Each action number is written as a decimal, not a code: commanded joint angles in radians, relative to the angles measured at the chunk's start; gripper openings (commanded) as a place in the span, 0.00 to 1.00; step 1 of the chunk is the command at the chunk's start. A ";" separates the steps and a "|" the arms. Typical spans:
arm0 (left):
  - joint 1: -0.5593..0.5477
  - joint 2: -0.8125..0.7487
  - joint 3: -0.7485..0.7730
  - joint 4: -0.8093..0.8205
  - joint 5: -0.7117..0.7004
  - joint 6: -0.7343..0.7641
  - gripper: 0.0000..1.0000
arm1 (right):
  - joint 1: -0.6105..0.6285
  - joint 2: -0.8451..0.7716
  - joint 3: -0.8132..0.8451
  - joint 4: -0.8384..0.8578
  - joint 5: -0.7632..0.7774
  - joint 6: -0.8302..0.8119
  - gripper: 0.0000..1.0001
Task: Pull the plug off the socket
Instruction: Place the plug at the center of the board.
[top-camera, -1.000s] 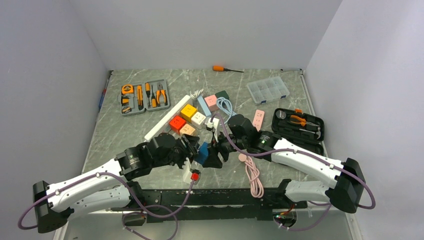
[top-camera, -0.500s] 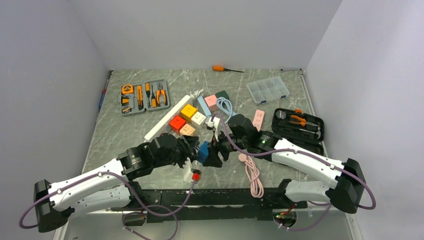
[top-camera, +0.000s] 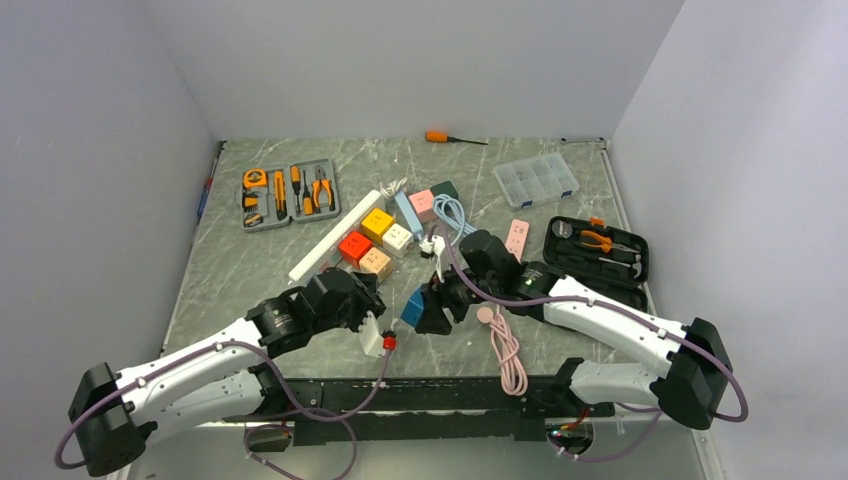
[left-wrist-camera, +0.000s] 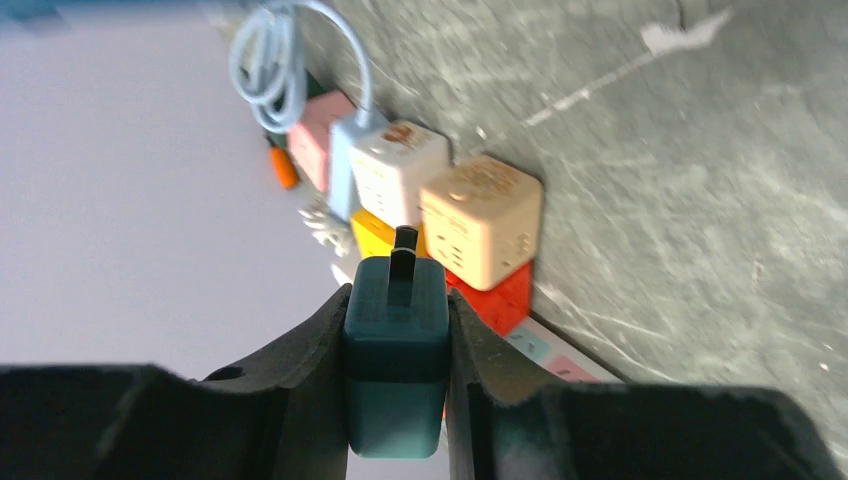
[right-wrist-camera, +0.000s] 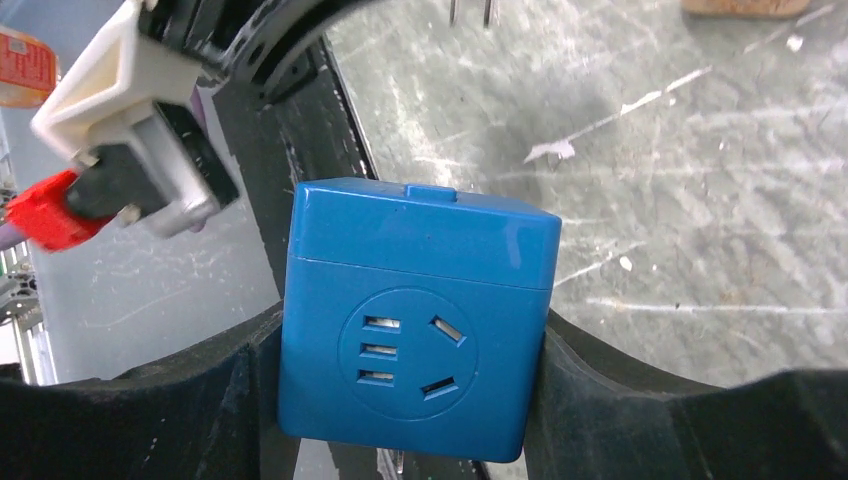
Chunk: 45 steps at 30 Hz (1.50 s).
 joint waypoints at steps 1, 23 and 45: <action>0.061 0.018 -0.036 0.091 -0.046 0.061 0.00 | -0.011 -0.039 -0.031 -0.017 0.012 0.032 0.00; 0.177 -0.072 -0.162 0.100 0.069 0.029 0.00 | -0.075 0.125 -0.110 -0.035 0.482 0.229 0.00; -0.177 0.283 -0.079 0.315 0.192 -0.169 0.00 | -0.059 0.128 -0.237 0.062 0.736 0.463 0.82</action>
